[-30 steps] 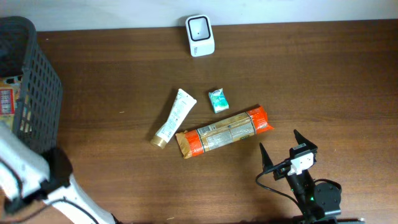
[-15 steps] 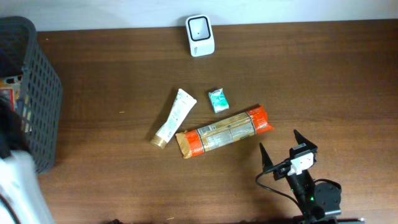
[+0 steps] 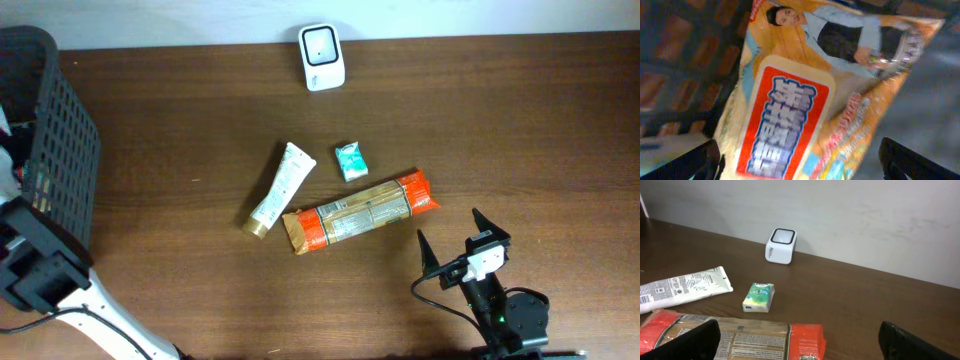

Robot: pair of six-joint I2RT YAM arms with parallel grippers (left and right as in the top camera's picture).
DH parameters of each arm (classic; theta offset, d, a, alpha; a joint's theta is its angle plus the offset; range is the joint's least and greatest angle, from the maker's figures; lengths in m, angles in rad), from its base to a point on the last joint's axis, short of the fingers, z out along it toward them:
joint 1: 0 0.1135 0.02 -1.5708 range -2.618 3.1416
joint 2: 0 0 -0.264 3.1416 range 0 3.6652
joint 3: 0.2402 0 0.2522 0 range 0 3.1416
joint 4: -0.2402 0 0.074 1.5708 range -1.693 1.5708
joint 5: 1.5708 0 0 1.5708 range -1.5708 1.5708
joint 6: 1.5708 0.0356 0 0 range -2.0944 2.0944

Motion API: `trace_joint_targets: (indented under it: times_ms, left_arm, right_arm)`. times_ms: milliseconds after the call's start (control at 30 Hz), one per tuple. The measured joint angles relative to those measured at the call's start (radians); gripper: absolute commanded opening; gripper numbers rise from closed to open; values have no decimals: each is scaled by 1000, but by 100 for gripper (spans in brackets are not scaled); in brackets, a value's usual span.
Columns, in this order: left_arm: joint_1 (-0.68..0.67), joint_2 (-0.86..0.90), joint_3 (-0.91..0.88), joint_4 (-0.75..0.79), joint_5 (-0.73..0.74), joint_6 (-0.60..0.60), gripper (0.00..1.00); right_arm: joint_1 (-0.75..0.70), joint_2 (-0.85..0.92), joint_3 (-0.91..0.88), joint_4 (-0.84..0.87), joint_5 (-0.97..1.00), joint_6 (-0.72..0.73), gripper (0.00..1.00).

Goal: Scan the item barcode
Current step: 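Grasp the yellow snack bag in the basket and drop it on table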

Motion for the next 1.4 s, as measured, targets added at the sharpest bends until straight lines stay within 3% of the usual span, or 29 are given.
trace_joint_targets:
  times_ms: [67,100,167,200,267,433,533,667,733,800,867,967,1067,1200,1267,1300,1333,1400]
  left_arm:
    - [1,57,0,26,-4,3,100]
    - [1,74,3,31,-6,3,86]
    - [1,84,14,24,-15,5,24]
    - [2,89,20,15,-23,10,6]
    - [3,90,35,7,-43,15,0]
    - [4,59,30,-35,-33,19,0]
    - [4,-87,6,-61,-18,18,0]
    - [5,-644,13,-50,12,-5,0]
    - [-4,-871,19,-87,167,-10,0]
    - [-64,-935,23,-151,298,-13,0]
    - [-233,-935,14,-278,411,-18,0]
    - [-469,-848,-100,-384,415,-15,0]
    - [-610,-676,-310,-376,350,-22,0]
    - [-653,-489,-468,-239,325,-74,1]
    - [-669,-401,-497,-232,332,-85,20]
    - [-689,-382,-497,-232,344,-93,47]
    - [-708,-381,-497,-232,352,-96,99]
    - [-762,-381,-497,-232,371,-99,99]
  right_arm:
    - [0,0,0,0,0,-1,99]
    - [0,0,0,0,0,-1,99]
    - [0,0,0,0,0,-1,99]
    - [0,0,0,0,0,0,99]
    - [0,0,0,0,0,0,99]
    - [0,0,0,0,0,-1,99]
    - [0,0,0,0,0,0,99]
    - [0,0,0,0,0,0,99]
    - [0,0,0,0,0,0,99]
    - [0,0,0,0,0,0,99]
    - [0,0,0,0,0,0,99]
    - [0,0,0,0,0,0,99]
    - [0,0,0,0,0,0,99]
    - [0,0,0,0,0,-1,99]
    - [0,0,0,0,0,0,99]
    - [0,0,0,0,0,0,99]
    - [0,0,0,0,0,0,99]
    - [0,0,0,0,0,-1,99]
